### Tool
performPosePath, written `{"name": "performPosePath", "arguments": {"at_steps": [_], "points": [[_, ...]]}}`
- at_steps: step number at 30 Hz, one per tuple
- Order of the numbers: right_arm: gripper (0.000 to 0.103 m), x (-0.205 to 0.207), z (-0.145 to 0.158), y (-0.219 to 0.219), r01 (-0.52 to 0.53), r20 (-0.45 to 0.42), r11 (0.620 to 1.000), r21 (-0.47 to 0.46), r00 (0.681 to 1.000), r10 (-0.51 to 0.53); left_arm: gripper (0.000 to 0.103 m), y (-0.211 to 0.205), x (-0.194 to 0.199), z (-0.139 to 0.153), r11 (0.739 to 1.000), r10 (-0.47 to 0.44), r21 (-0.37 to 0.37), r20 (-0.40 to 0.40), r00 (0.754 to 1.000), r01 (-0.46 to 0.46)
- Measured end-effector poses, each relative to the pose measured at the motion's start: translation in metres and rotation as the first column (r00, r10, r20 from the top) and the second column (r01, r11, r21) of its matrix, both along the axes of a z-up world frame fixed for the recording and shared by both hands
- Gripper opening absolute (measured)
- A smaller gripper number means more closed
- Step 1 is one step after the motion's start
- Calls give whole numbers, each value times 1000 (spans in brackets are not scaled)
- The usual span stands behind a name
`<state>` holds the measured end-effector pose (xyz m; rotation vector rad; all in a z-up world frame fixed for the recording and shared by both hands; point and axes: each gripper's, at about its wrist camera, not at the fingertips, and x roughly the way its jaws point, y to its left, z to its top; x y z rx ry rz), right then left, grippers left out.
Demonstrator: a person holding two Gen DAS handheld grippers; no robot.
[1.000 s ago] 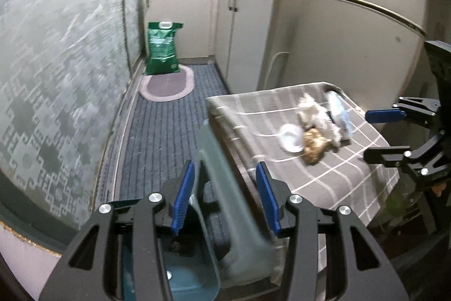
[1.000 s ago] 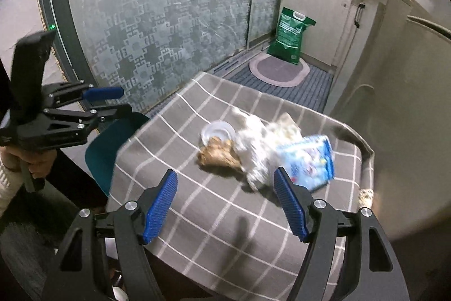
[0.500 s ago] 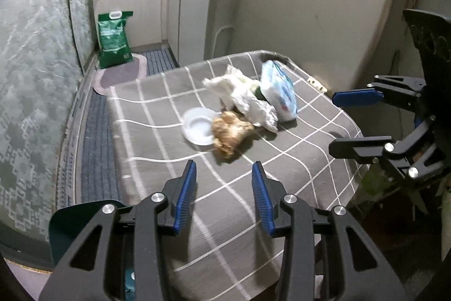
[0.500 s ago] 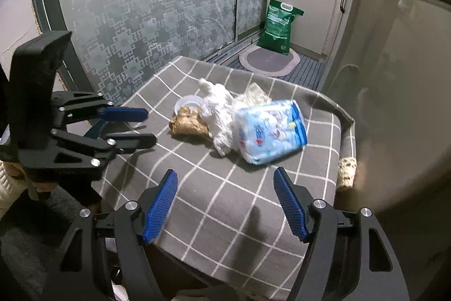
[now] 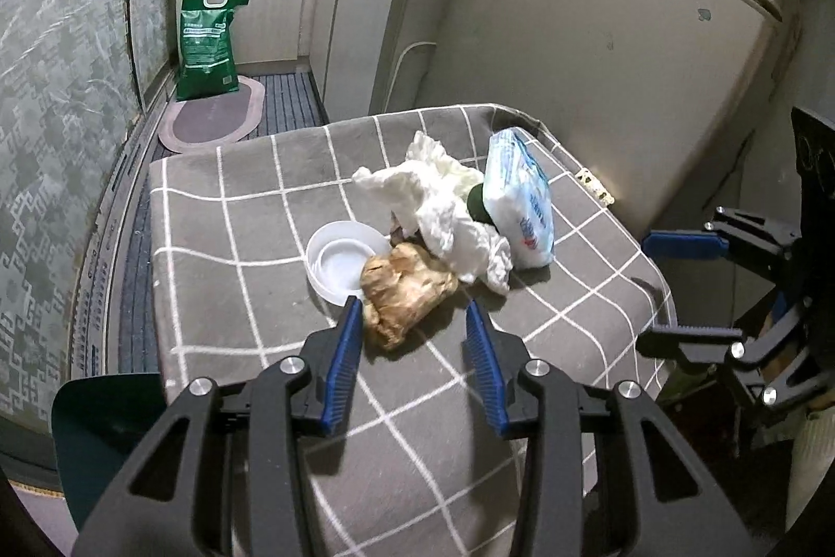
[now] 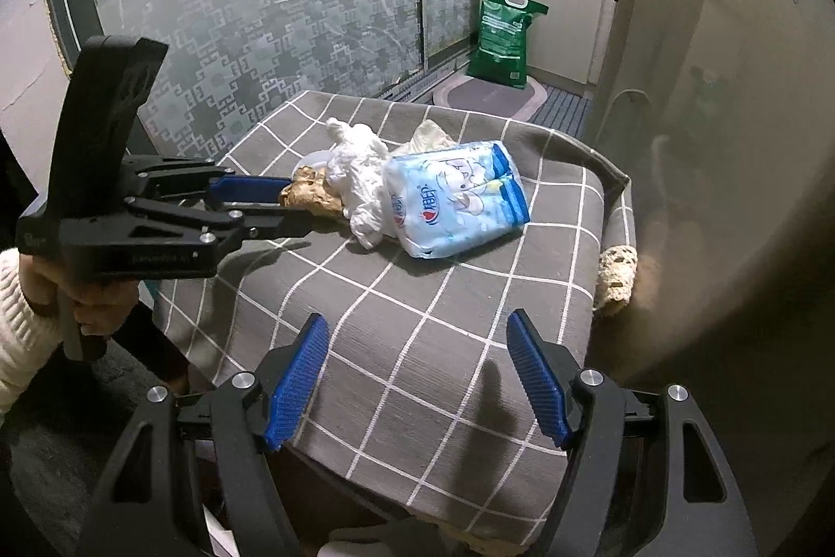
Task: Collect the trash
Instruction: 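Grasp the ginger root with the left tool while the right tool grasps the blue wet-wipes pack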
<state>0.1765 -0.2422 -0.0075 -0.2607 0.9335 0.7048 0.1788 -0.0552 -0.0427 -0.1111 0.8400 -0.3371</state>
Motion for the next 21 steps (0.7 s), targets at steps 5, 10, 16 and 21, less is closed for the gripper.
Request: {"name": "performPosePath", "arguments": {"at_steps": [5, 10, 16, 21], "points": [[71, 1, 0, 4, -7, 34, 1000, -14, 999, 8, 28, -3, 5, -2, 999, 18, 32, -6, 1000, -18], [72, 9, 2, 9, -14, 66, 999, -38, 998, 16, 25, 2, 4, -1, 999, 28, 31, -7, 1000, -28], [76, 26, 0, 14, -20, 79, 999, -50, 997, 24, 20, 7, -5, 6, 999, 31, 31, 15, 999, -31], [87, 38, -7, 24, -49, 74, 997, -63, 996, 53, 19, 12, -11, 7, 999, 22, 34, 17, 1000, -23]]}}
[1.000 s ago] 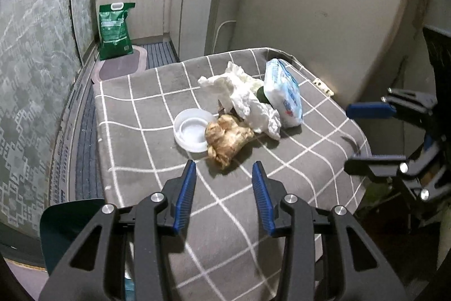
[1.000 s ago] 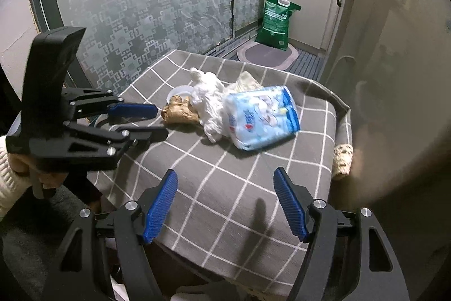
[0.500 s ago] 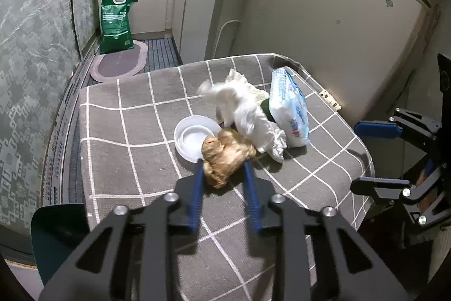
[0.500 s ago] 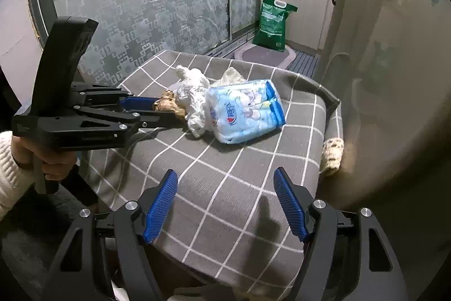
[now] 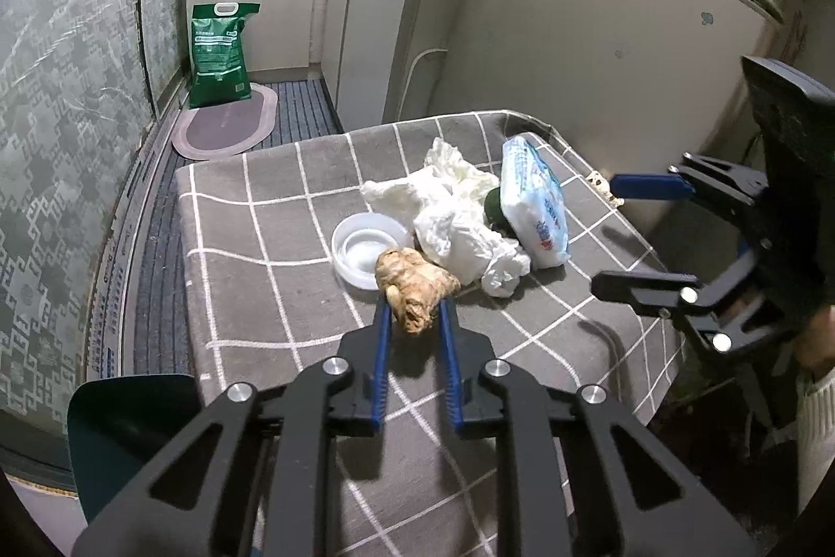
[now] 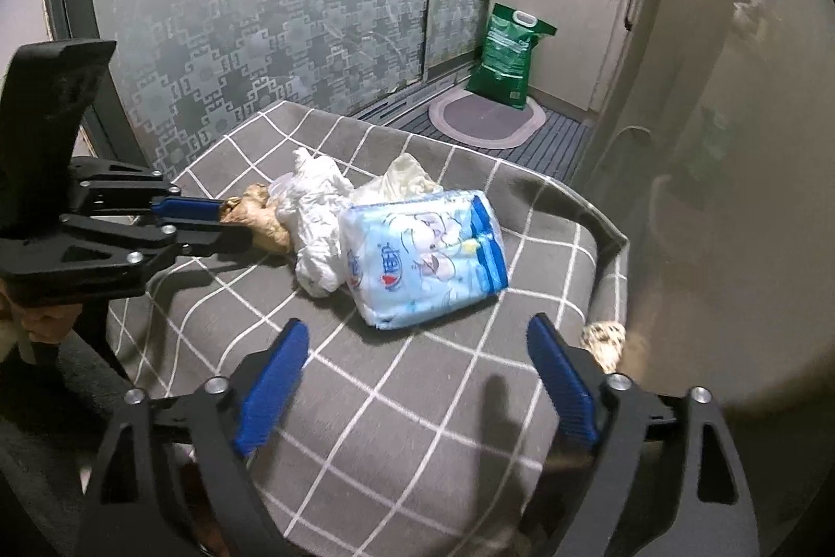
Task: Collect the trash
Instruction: 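Grasp the ginger root with the left tool while the right tool grasps the blue wet-wipes pack, then carry both items to the teal bin while the left tool opens to drop the ginger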
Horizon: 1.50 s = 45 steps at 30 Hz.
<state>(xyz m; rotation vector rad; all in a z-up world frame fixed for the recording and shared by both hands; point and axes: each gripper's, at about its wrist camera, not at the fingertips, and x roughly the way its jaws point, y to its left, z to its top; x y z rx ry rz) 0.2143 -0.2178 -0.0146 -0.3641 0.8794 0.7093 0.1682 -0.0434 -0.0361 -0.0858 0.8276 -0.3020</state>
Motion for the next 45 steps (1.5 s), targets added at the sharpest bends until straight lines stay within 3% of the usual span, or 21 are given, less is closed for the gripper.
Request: {"name": "performPosePath", "arguments": {"at_steps": [5, 19, 25, 27, 28, 45], "points": [[87, 7, -6, 11, -15, 7, 999, -48, 1000, 15, 19, 8, -7, 2, 1000, 5, -5, 6, 1000, -5], [86, 42, -17, 27, 27, -79, 999, 29, 997, -25, 14, 23, -16, 1, 1000, -5, -21, -6, 1000, 5], [58, 43, -18, 30, 33, -114, 998, 45, 993, -27, 13, 31, -18, -2, 999, -11, -51, -14, 1000, 11], [39, 43, -15, 30, 36, -110, 998, 42, 993, -32, 13, 31, -18, -1, 999, -11, -50, -13, 1000, 10], [34, 43, -14, 28, 38, -112, 998, 49, 993, -32, 13, 31, -19, -1, 999, -12, -49, -10, 1000, 11], [32, 23, 30, 35, 25, -24, 996, 83, 999, -24, 12, 49, -39, 23, 998, 17, -55, 64, 998, -13]]}}
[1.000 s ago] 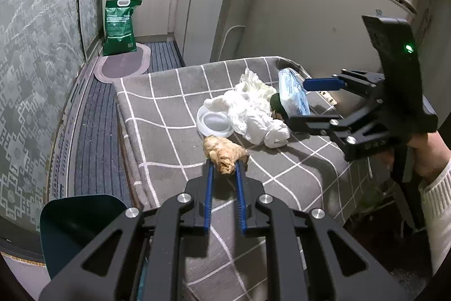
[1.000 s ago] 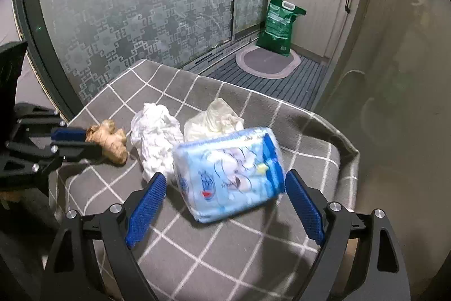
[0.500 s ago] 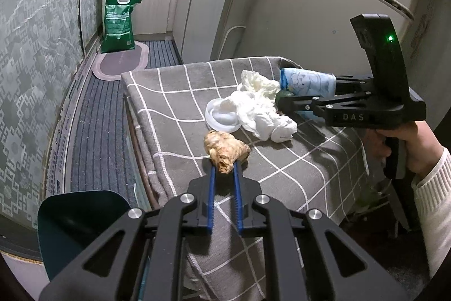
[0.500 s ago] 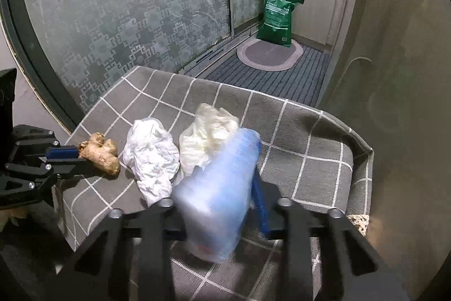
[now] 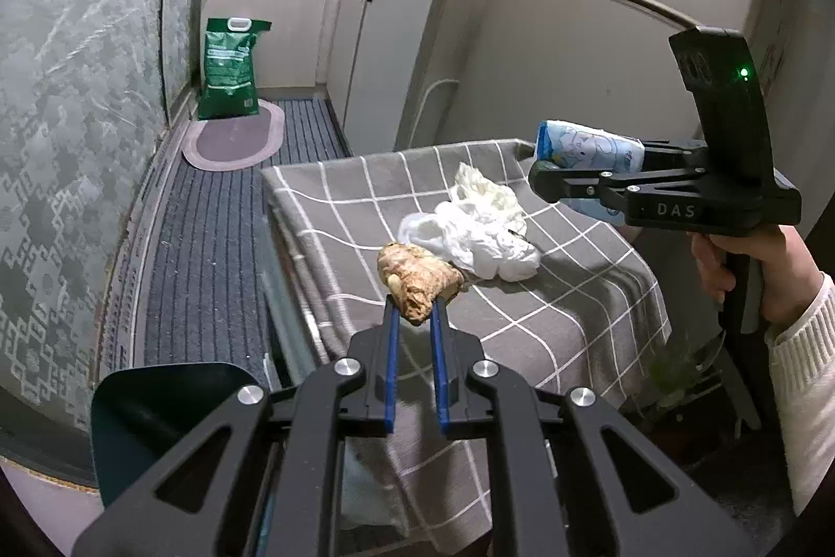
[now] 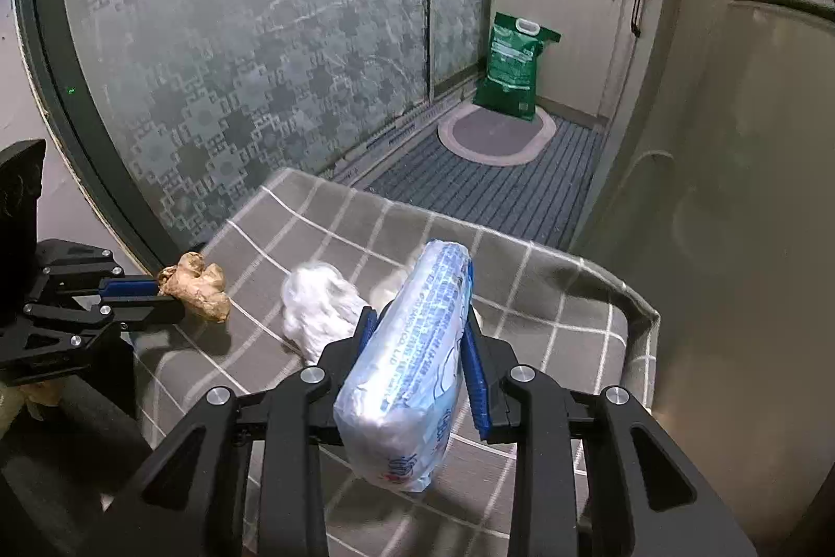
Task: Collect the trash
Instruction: 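Carry both items to the teal bin while the left tool opens to drop the ginger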
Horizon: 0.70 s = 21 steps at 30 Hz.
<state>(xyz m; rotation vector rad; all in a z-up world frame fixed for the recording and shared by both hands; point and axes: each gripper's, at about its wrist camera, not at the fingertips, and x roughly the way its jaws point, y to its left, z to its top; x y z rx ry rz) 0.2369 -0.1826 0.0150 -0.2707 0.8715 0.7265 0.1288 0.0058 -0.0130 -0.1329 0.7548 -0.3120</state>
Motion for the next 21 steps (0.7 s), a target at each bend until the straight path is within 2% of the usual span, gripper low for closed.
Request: {"name": "performPosePath", "arguments": {"at_steps": [9, 16, 19, 20, 21], "points": [[32, -17, 23, 48, -78, 46, 996, 32, 996, 76, 12, 42, -21, 15, 997, 72, -17, 37, 997, -72], [32, -28, 30, 80, -129, 67, 991, 29, 990, 127, 11, 72, -34, 18, 994, 110, -31, 45, 993, -109], [32, -29, 26, 91, -143, 59, 990, -3, 988, 143, 6, 77, -38, 17, 994, 109, -36, 45, 993, -108], [32, -29, 23, 93, -141, 56, 990, -18, 988, 141, 0, 78, -37, 15, 994, 99, -49, 45, 994, -96], [32, -29, 21, 96, -136, 56, 990, -33, 989, 137, 0, 80, -35, 10, 994, 94, -52, 33, 995, -92]]}}
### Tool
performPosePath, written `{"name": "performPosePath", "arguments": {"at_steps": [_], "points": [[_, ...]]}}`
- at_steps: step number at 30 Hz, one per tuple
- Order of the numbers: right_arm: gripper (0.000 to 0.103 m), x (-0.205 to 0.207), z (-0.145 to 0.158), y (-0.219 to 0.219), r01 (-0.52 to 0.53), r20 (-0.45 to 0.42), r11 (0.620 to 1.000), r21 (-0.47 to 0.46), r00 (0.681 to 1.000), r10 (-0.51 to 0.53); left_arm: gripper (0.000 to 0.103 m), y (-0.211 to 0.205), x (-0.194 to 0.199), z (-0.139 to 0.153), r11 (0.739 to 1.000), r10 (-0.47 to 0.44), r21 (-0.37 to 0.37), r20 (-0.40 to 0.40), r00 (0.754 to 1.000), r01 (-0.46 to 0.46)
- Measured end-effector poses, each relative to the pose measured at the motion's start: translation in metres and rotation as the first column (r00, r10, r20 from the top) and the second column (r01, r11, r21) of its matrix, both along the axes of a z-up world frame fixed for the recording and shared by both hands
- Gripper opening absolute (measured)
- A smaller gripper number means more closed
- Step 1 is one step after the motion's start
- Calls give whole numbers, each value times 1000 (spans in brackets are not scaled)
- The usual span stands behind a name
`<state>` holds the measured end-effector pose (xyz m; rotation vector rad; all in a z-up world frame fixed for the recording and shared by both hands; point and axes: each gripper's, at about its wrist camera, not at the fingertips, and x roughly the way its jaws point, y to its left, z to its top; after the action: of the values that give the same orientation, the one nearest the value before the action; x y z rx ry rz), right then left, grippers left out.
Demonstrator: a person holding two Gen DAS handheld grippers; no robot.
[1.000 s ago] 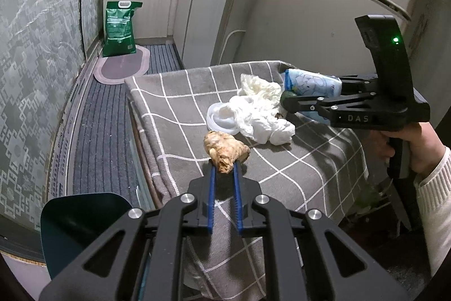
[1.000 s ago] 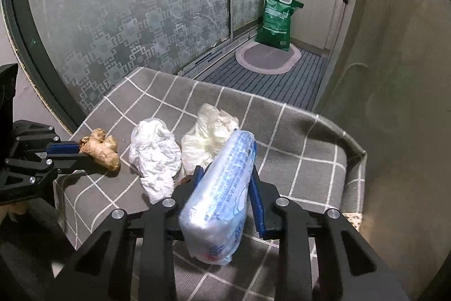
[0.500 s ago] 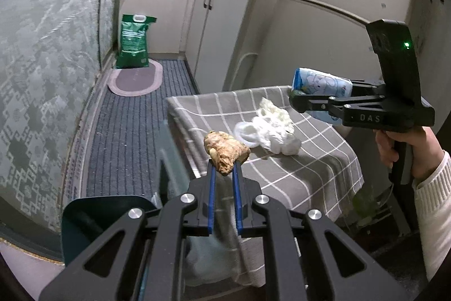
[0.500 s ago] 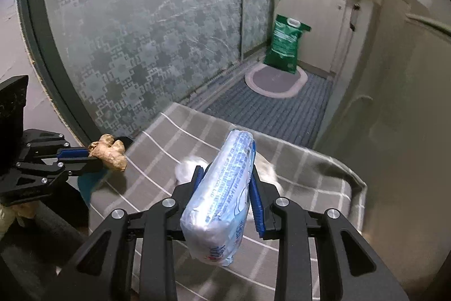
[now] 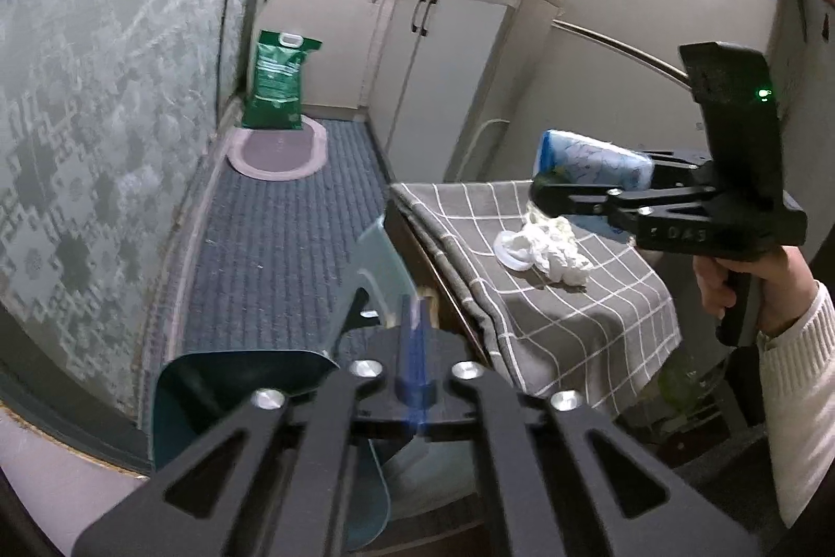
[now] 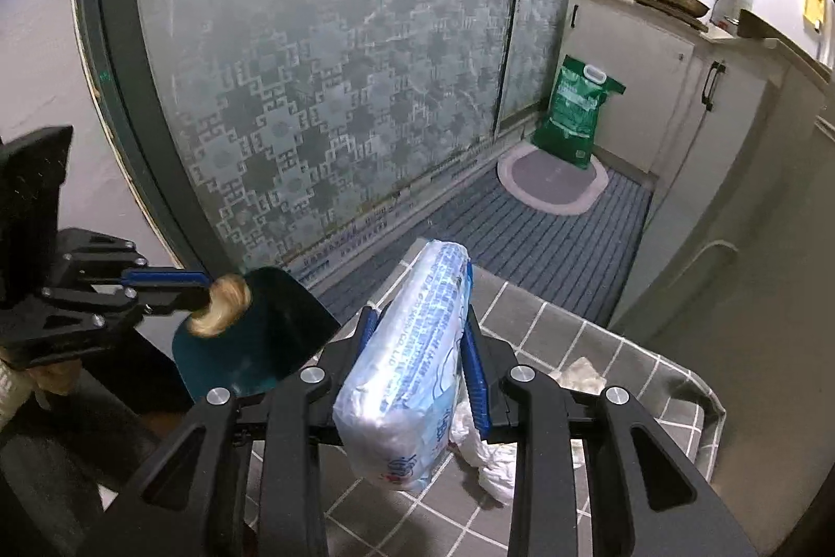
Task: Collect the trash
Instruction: 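Carry both items to the teal bin while the left tool opens to drop the ginger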
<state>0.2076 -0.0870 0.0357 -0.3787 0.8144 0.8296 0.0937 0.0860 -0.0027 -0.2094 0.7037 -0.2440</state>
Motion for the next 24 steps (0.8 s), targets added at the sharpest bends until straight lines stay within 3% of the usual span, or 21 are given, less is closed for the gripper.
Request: {"name": "performPosePath", "arguments": {"at_steps": [5, 13, 24], "points": [[31, -1, -10, 9, -7, -14, 999, -31, 1000, 7, 0, 6, 7, -27, 997, 36, 65, -81, 996, -31], [31, -9, -3, 24, -54, -25, 999, 10, 998, 54, 0, 22, -3, -23, 994, 76, 89, -78, 994, -69], [31, -33, -8, 89, -175, -39, 985, 7, 984, 175, 0, 60, -21, -26, 984, 150, 113, -90, 985, -139]]}}
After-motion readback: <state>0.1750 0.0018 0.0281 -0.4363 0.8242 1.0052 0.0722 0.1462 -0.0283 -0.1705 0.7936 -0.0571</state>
